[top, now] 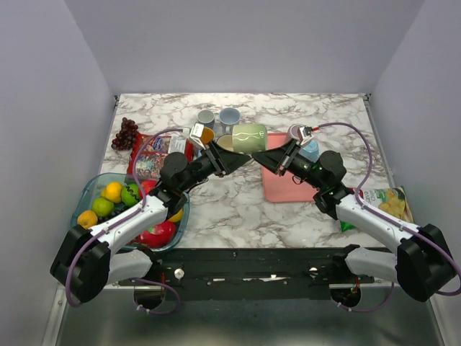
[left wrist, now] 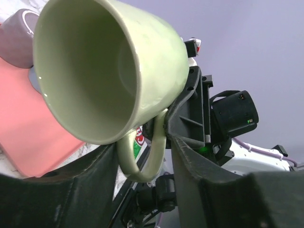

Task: Turn the mug right side up

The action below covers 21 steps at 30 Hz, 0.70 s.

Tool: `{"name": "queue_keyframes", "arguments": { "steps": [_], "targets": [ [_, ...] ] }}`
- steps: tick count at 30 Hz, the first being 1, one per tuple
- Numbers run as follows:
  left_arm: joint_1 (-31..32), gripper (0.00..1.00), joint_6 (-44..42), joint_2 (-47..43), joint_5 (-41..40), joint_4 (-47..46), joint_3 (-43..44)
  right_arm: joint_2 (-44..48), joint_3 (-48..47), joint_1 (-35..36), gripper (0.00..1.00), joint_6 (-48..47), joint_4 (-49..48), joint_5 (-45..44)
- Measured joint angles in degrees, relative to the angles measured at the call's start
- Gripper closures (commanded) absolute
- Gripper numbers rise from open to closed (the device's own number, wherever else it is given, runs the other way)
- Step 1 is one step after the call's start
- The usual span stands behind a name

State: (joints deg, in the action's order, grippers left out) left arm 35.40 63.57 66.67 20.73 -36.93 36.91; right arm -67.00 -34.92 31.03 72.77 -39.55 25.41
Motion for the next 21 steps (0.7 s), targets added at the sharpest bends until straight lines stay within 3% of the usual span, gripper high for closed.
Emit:
{"name": "queue_keyframes", "arguments": {
  "steps": [1,5,9,10,12,13,16,21],
  "targets": [
    [0.0,0.62,0.3,0.1,0.0,-0.5,-0.2,0.3,0.2,0.0,0.99,0.2,-0.4,0.0],
    [0.1,1.0,1.8,0.5,-0.2,-1.9,-0.6,1.7,1.0,0.0,0.99,0.0,-1.0,0.2],
    [0.2,1.0,2.3,0.5,-0.2,-3.3,-0.7,2.4,1.3,-0.2,0.99,-2.0,-0.9,0.2],
    [0.2,1.0,2.2,0.5,-0.2,-3.2,-0.7,2.4,1.3,-0.2,0.88,-2.3,-0.7,0.2],
    [0.2,1.0,1.6,0.5,-0.3,-2.6,-0.7,2.5,1.3,-0.2,0.75,-3.5,0.3,0.2],
    [0.2,1.0,1.0,0.4,-0.4,-1.9,-0.7,2.7,1.2,-0.2,0.55,-4.0,1.2,0.2],
    [0.3,1.0,-1.9,-0.4,-1.0,2.2,-0.6,3.1,0.7,-0.1,0.29,-6.9,6.3,0.2],
    [0.4,1.0,-9.1,-3.0,-4.5,15.5,1.9,5.6,-0.1,0.2,0.16,-13.0,17.0,-2.1]
  ]
}}
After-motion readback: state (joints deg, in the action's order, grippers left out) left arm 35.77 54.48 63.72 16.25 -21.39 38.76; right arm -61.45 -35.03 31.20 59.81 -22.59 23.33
